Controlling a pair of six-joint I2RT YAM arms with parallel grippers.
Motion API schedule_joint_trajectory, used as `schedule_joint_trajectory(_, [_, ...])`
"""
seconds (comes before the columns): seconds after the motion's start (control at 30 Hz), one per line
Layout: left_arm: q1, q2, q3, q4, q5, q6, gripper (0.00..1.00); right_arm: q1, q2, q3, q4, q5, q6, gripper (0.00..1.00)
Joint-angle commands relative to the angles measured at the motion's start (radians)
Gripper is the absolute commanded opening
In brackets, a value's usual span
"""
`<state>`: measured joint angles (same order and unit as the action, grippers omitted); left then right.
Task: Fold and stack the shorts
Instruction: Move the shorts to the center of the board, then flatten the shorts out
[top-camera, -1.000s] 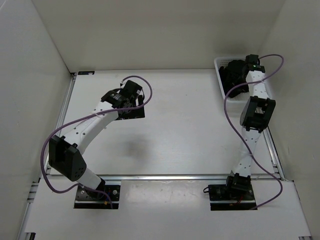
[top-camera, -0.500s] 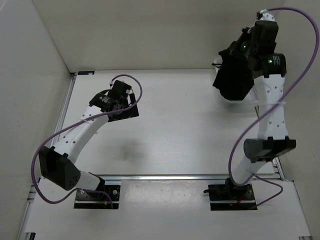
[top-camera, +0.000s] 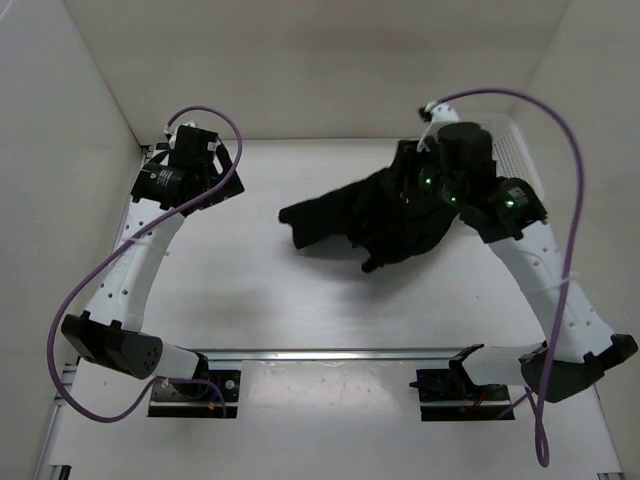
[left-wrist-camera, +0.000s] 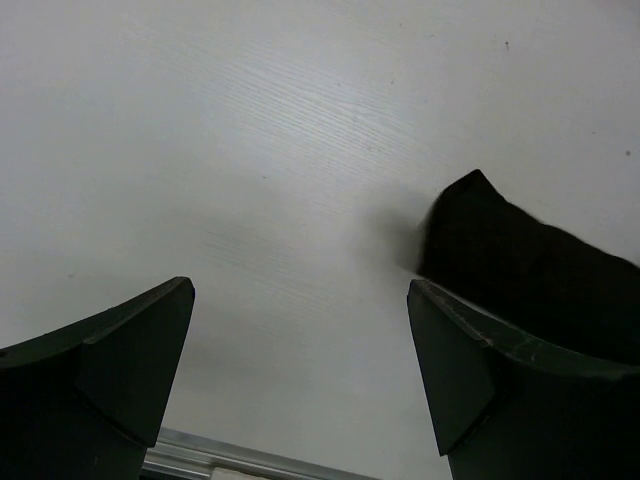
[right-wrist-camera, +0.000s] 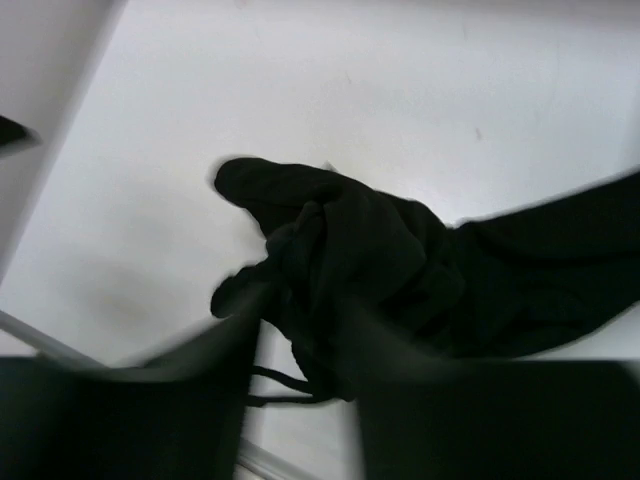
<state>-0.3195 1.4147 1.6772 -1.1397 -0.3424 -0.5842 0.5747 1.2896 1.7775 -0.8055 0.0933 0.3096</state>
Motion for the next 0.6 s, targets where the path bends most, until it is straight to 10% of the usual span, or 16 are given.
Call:
schedule_joint_trajectory(0.0, [0.026,-0.068,-0.042,-0.002,0.065,0.004,1.0,-0.018,0.017,-0.176,0.017,0.04,0.031,0.82])
schedule_joint_trajectory(0.07, [0.026,-0.08,-0.074,0.018,0.117,0.015,1.0,-0.039,0.045,-0.222,-0.021,0.057,0.052,1.0])
schedule_joint_trajectory(0.23, [-0.026,-0.068,-0.165,0.072,0.239,0.024,0.99,-0.026,-0.033,-0.308,-0.057,0.151,0.083,1.0])
schedule_joint_trajectory(0.3, [-0.073,-0.042,-0.207,0.13,0.302,0.024,0.94,-0.026,-0.091,-0.386,-0.057,0.16,0.12,0.85])
schedule_joint_trajectory(0.43, [-0.209,0.059,-0.2,0.181,0.405,0.024,0.79,-0.026,-0.183,-0.582,-0.057,0.138,0.232,0.2])
schedule_joint_trajectory(0.57, [-0.331,0.272,-0.111,0.192,0.405,0.024,0.87,-0.026,-0.236,-0.826,-0.044,0.001,0.362,0.33])
